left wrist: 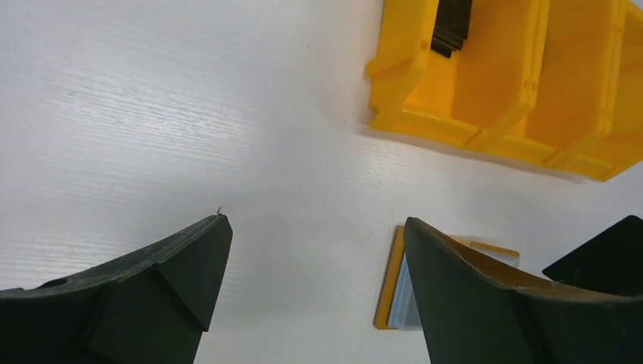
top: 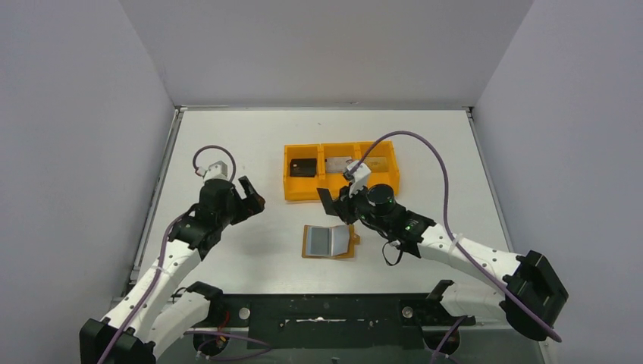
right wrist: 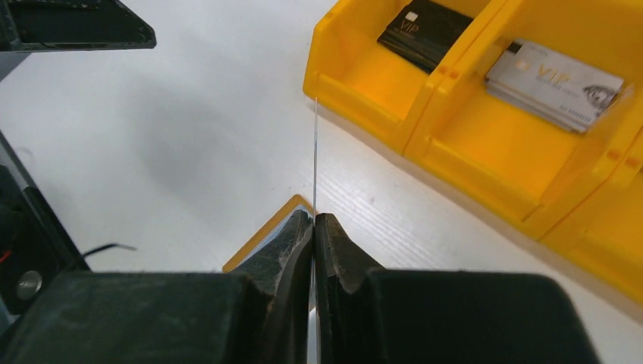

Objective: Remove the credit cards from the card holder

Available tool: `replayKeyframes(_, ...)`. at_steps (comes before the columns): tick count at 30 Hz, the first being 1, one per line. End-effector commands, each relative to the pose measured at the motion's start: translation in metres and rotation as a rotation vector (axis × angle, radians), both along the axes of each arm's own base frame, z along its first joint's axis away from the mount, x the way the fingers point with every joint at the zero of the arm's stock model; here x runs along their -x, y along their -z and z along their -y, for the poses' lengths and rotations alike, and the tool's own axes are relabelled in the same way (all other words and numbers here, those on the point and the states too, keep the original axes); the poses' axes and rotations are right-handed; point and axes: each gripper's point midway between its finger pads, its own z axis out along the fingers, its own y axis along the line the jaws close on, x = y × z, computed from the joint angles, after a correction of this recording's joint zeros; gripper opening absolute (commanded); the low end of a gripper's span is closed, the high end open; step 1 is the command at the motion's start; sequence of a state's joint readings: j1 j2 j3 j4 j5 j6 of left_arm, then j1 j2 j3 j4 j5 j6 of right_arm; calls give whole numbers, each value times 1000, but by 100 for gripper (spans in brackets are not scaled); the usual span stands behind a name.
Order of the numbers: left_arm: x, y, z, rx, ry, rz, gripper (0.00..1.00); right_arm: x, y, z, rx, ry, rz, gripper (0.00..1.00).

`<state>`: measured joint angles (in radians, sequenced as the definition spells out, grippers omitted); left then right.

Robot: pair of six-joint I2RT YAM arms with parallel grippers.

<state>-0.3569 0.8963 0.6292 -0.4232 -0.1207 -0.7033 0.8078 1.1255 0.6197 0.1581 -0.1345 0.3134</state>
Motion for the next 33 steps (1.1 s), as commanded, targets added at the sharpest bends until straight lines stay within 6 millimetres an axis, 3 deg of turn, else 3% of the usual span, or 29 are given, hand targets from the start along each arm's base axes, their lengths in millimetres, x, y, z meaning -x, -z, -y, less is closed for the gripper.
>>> replayKeyframes(1, -10, -37, -19, -77, -45, 123, 86, -34, -32, -7, 152, 1, 210, 0)
replayKeyframes(6, -9, -46, -29, -147, -23, 172, 87, -69, -43, -16, 317, 19, 302, 0)
replayKeyframes(19, -9, -52, -39, -208, -28, 203, 88, -143, -29, -66, 618, -99, 416, 0)
replayKeyframes(33, -7, -56, -45, -205, -59, 219, 89, -191, 5, -78, 861, -160, 517, 0)
